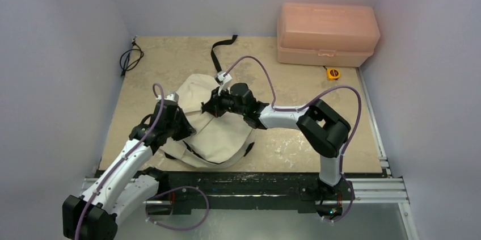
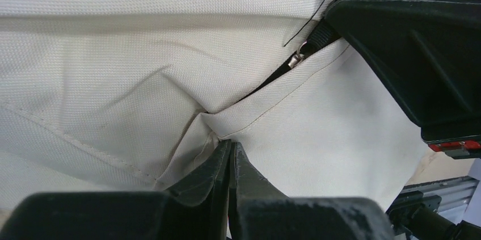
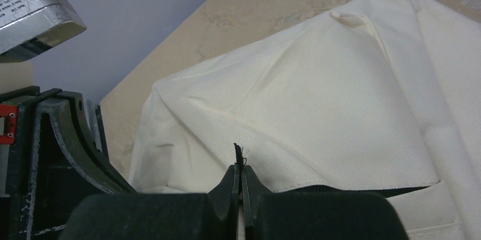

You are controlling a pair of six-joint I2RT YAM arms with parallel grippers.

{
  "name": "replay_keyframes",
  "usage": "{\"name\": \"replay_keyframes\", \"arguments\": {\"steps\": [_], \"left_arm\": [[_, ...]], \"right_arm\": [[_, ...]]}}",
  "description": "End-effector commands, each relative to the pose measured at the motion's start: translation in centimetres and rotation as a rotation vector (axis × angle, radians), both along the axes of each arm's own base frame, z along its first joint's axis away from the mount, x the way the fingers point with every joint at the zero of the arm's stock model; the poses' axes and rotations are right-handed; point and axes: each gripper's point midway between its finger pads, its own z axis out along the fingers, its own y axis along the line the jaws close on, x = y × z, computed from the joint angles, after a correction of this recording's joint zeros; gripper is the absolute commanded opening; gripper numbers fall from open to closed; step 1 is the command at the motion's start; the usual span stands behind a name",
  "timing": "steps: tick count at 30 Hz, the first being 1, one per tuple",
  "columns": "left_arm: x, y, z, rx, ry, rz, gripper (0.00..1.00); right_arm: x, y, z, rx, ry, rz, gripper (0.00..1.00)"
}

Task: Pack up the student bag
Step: Zip the student bag at the center of the board.

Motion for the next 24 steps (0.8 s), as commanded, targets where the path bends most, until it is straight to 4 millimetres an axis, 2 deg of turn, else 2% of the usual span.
{"name": "replay_keyframes", "arguments": {"steps": [1,5,10,14,17,24], "left_arm": [[-0.1,1.1,-1.5,0.051,0.038,0.047,0.0],[-1.0,2.7,-2.4,0.112,0.092,0.122,0.0],[-1.8,4.3,-3.3,0.185,0.152,0.187,0.0],[-2.4,4.8,-4.1,0.219,0.205,0.211,0.0],[-2.6,4.9,-4.3,0.217,0.203,0.216,0.0],[-3.3,5.9,-3.9,0.244,0.183,0.241,0.0]], "right_arm": [[2.5,-0.6,3.5,0.078,-0.122,-0.123,0.0],[4.4,-2.6,5.0,0.094,-0.16,-0.281,0.0],[7.7,-6.5,5.5,-0.002,-0.207,-0.571,0.0],[8.3,-7.4,6.2,0.0,-0.192,-0.635,0.0],[9.0,-7.7,5.7,-0.014,-0.17,-0.659,0.0],[11.6,-9.4,2.8,-0.042,-0.084,-0.725,0.0]]}}
